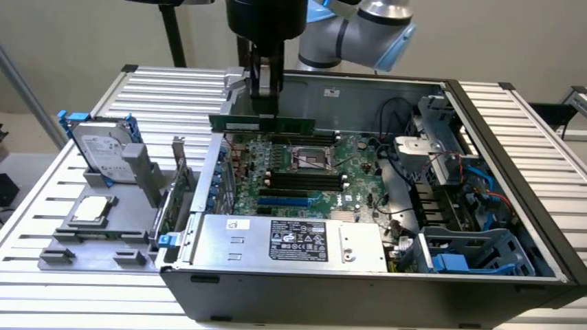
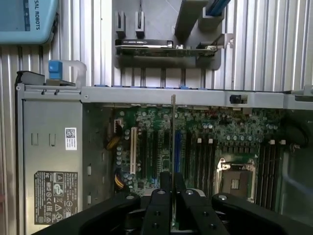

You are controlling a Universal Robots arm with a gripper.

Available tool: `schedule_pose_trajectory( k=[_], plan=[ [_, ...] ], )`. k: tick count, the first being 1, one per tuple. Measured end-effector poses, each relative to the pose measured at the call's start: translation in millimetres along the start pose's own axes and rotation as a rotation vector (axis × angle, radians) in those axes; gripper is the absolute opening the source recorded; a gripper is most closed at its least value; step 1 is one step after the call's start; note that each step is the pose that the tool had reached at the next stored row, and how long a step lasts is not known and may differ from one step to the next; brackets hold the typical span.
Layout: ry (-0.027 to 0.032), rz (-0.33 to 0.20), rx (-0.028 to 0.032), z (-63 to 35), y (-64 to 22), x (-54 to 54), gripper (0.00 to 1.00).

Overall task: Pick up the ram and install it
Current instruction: 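Pick up the ram and move it above insertion slot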

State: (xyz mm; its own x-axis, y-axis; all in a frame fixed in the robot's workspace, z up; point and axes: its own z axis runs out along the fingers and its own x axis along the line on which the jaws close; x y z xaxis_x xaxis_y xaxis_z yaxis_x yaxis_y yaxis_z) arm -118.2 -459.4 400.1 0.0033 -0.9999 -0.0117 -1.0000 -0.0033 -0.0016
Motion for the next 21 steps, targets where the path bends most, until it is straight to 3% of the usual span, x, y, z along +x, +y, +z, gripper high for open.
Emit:
schedule_pose_trajectory(
  k=[10, 17, 21],
  plan=[
    [-0.0002, 0.000, 0.0001, 5.4, -27.0, -30.5, 0.14],
    [-0.0002, 0.000, 0.0001, 17.1, -48.6, -53.5, 0.14],
    [-0.0002, 0.000, 0.0001, 24.4, -64.0, -60.5, 0.14]
  ],
)
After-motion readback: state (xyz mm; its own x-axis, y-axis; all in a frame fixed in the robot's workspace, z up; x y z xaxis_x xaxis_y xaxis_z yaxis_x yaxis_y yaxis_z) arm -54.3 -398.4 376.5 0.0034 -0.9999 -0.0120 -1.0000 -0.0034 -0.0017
